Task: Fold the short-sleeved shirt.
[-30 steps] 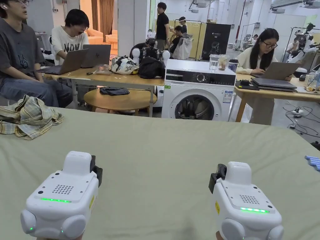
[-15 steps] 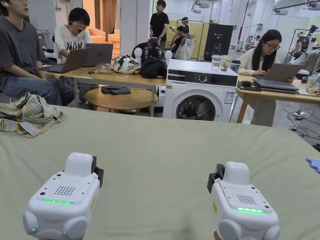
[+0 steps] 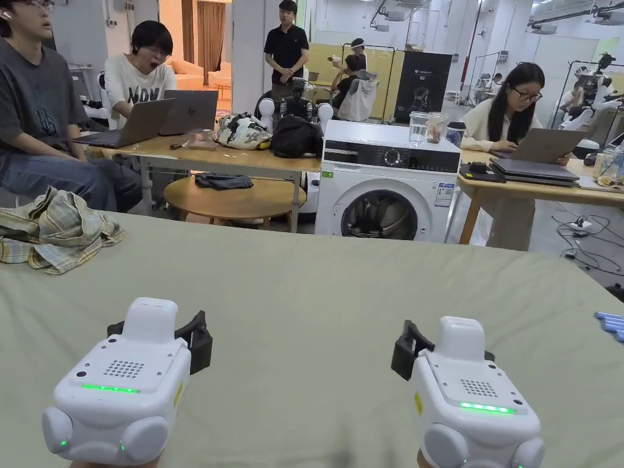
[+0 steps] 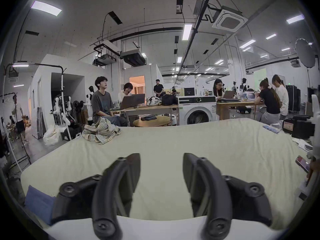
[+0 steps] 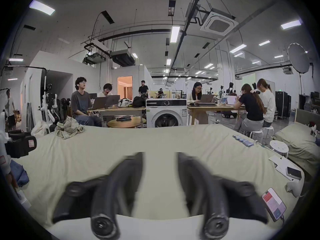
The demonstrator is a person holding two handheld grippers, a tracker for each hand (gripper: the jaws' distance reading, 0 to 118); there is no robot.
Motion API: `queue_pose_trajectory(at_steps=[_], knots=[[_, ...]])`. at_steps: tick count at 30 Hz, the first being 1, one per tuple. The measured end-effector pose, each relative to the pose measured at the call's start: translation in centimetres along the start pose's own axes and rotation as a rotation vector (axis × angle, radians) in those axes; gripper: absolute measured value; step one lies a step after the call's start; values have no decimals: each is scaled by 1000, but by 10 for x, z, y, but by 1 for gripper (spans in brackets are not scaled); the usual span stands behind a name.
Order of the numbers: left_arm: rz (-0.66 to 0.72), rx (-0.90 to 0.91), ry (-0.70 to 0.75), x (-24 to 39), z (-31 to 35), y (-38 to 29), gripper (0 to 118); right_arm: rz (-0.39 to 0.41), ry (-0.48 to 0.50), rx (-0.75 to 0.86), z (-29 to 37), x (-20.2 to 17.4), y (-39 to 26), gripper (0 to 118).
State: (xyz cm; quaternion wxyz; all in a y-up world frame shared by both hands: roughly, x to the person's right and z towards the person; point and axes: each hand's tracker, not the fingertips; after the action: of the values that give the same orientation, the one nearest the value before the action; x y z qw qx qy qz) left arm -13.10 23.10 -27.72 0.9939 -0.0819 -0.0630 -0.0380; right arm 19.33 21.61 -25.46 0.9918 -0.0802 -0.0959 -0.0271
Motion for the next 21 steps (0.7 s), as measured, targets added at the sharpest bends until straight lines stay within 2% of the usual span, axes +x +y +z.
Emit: queue_pose_trajectory(at_steps=[1,4,6,10,15,19,21], knots=[[7,1,2,-1,0,0,65,-6,2,-4,-1,1,0,77],[53,23,-12,-4,2,0,79,10,-30,12,-2,1,-1,84],[69,43,-21,-5,3,1,80,15,-33,7,-4,2,-2,90],[64,61,-46,-7,0,1,80,1,4,9,-6,5,-3,91],[74,36,-38,-9,-7,-1,80,4,3,12,-8,2,-1,91],[70,105,-16,-10,-4,-8,80,16,10,34,-6,-3,-2,91],[78,96,-17,-12,-3,-6,81,-14,34,42,-6,-1,-3,91]])
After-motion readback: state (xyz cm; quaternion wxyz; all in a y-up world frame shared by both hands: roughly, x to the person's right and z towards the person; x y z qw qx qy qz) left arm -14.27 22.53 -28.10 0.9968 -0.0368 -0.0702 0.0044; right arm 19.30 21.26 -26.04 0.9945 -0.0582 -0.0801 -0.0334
